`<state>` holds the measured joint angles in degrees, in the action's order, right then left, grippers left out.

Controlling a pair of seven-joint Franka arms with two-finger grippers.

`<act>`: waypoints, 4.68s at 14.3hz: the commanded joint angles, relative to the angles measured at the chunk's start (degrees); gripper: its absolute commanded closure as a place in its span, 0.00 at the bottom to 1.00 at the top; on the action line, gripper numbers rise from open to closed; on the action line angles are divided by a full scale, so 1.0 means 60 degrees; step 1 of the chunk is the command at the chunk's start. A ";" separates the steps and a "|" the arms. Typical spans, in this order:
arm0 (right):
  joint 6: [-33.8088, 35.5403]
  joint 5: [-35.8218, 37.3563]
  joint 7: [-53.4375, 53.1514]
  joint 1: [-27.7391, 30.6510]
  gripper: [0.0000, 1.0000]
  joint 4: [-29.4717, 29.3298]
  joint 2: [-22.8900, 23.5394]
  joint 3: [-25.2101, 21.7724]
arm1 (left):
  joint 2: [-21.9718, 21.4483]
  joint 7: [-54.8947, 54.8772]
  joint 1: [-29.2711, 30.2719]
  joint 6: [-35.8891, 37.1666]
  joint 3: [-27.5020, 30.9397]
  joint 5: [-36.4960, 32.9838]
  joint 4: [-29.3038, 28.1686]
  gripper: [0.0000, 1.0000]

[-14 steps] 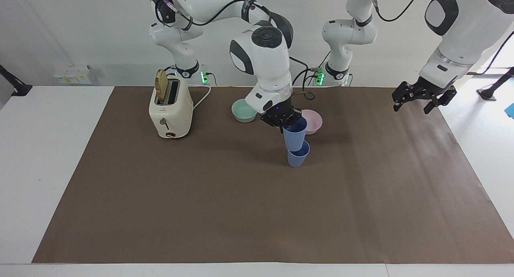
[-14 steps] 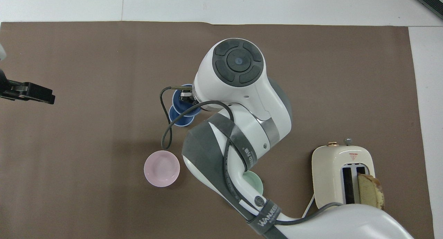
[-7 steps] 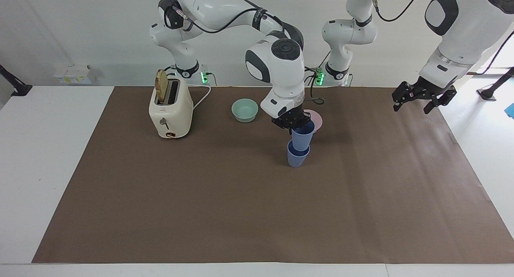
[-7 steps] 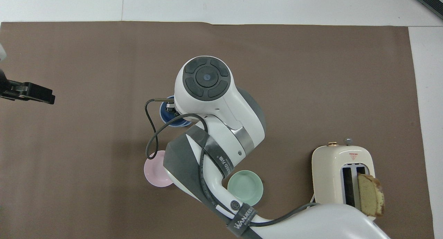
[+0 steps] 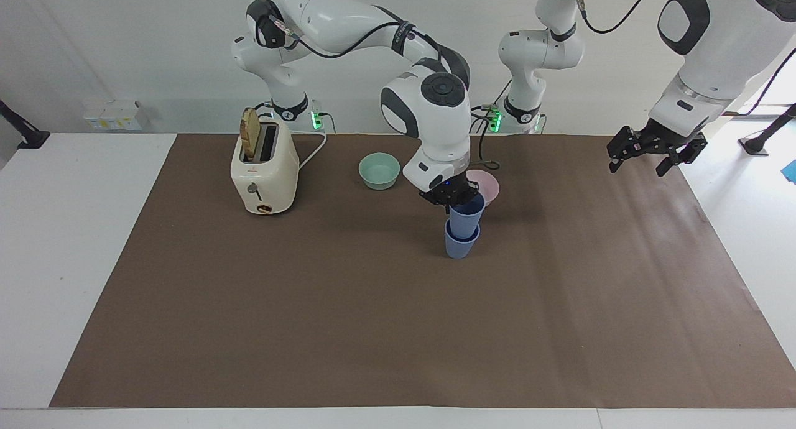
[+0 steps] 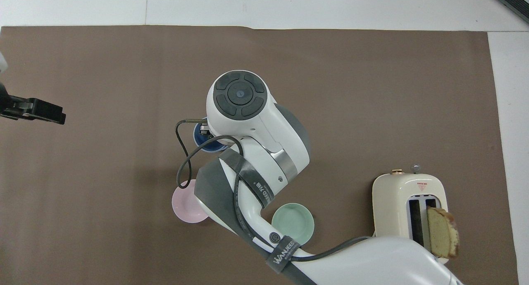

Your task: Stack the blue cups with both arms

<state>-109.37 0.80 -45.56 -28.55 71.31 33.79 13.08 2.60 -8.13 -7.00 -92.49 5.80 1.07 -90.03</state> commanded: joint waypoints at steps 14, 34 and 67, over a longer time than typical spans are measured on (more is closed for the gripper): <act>-0.0377 0.0554 -0.0185 0.0100 0.00 0.0098 0.0244 -0.0027 | -0.0111 -0.0066 0.0097 0.0079 -0.0074 -0.0134 -0.0068 0.00; 0.4940 0.0804 0.5919 0.4640 0.00 -0.0297 -0.3330 0.0047 | -0.0126 -0.0080 0.0068 0.0020 -0.0059 -0.0134 -0.0112 0.00; 0.4092 -0.0060 0.6554 0.5960 0.00 0.1373 -0.4752 0.0017 | -0.0565 -0.0007 0.0068 0.0518 -0.0015 -0.0134 -0.0024 0.00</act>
<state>-83.47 0.79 -7.52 6.39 77.90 6.51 12.95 -0.39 -8.13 -6.98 -90.23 6.06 1.07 -90.10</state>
